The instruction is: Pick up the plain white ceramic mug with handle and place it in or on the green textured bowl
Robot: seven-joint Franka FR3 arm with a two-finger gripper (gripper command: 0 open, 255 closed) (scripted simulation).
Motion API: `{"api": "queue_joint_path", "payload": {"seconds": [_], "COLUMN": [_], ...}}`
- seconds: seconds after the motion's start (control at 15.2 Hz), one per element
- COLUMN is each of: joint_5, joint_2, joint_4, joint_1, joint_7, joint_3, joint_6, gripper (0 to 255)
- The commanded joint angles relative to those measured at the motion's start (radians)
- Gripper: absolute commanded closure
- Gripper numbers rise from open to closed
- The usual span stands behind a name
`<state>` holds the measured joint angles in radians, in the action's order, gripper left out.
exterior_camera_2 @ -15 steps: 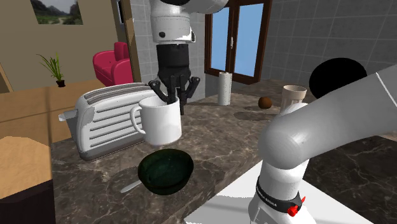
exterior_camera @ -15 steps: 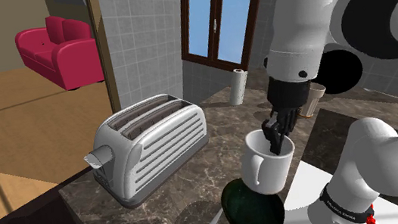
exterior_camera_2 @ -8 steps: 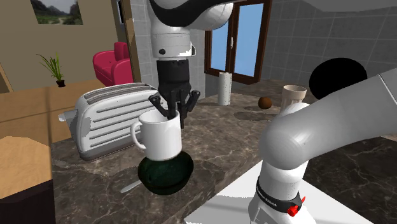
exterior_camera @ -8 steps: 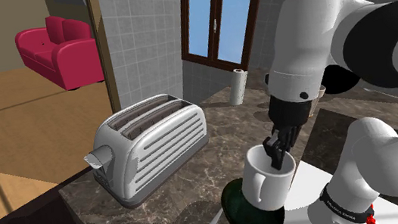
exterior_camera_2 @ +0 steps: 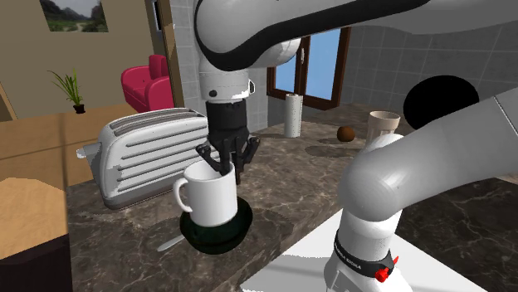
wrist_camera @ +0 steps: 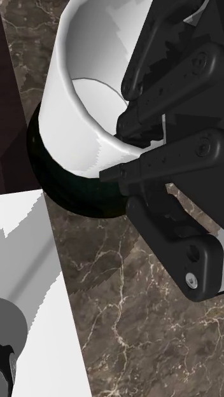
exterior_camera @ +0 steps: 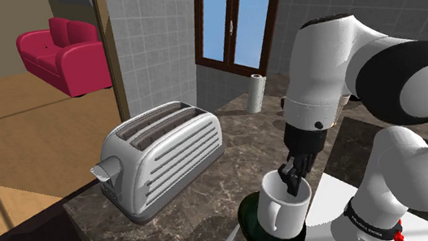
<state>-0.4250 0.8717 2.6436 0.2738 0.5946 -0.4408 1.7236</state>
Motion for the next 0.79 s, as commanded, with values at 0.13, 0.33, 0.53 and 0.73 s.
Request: {"api": "queue_joint_path", "payload": {"seconds": [0.13, 0.33, 0.53, 0.73], "joint_5": [-0.014, -0.014, -0.014, -0.015], "joint_2": [-0.007, -0.007, -0.007, -0.007], "joint_4": [0.042, 0.042, 0.042, 0.042], "joint_1": [0.004, 0.004, 0.004, 0.004], "joint_7": [-0.008, -0.008, -0.008, -0.008], "joint_3": [-0.015, -0.015, -0.015, -0.015], "joint_6": [0.049, 0.049, 0.049, 0.049], "gripper": [255, 255, 255, 0]}}
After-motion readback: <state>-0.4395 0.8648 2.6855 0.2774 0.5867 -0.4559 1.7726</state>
